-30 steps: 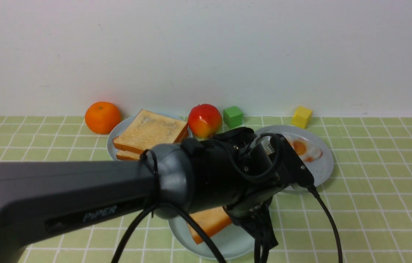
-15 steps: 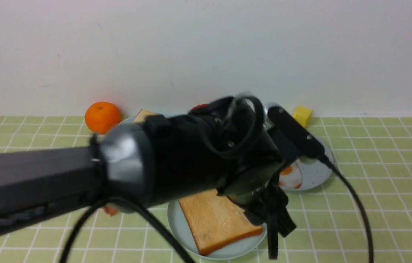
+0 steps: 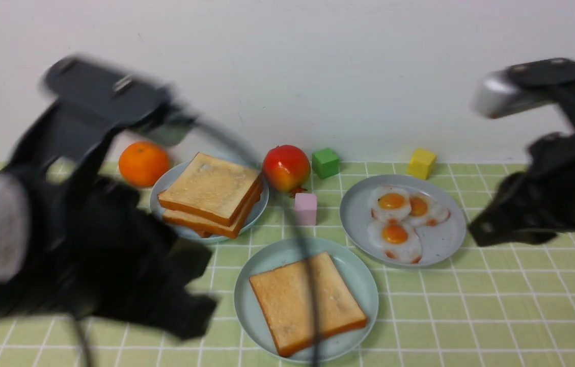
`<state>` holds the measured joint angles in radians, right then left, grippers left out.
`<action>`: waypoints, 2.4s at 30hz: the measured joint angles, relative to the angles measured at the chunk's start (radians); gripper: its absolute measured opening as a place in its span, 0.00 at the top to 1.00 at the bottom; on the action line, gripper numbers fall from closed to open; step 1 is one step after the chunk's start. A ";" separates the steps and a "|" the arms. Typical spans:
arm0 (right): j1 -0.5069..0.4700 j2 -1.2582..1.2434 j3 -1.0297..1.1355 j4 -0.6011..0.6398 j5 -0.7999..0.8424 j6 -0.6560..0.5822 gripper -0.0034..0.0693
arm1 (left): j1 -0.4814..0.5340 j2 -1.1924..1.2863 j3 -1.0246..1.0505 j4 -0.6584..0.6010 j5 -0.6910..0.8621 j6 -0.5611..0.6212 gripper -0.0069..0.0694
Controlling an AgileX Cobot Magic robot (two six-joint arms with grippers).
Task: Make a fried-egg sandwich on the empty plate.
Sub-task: Use the right arm to grab a fried egg
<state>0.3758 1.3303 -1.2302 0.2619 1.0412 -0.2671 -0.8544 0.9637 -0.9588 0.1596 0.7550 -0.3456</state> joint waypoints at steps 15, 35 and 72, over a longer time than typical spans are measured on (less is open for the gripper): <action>0.069 0.564 -0.203 -0.488 -0.232 -0.252 0.40 | 0.001 -0.311 0.161 -0.100 -0.128 -0.005 0.93; 0.043 0.734 -0.215 -0.700 -0.481 -0.355 0.31 | 0.001 -0.311 0.162 -0.088 -0.063 -0.006 0.93; 0.037 0.701 -0.219 -0.694 -0.446 -0.389 0.97 | 0.001 -0.311 0.162 -0.095 -0.092 -0.006 0.92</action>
<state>0.4127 2.0311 -1.4492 -0.4317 0.5955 -0.6564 -0.8529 0.6524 -0.7971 0.0644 0.6625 -0.3512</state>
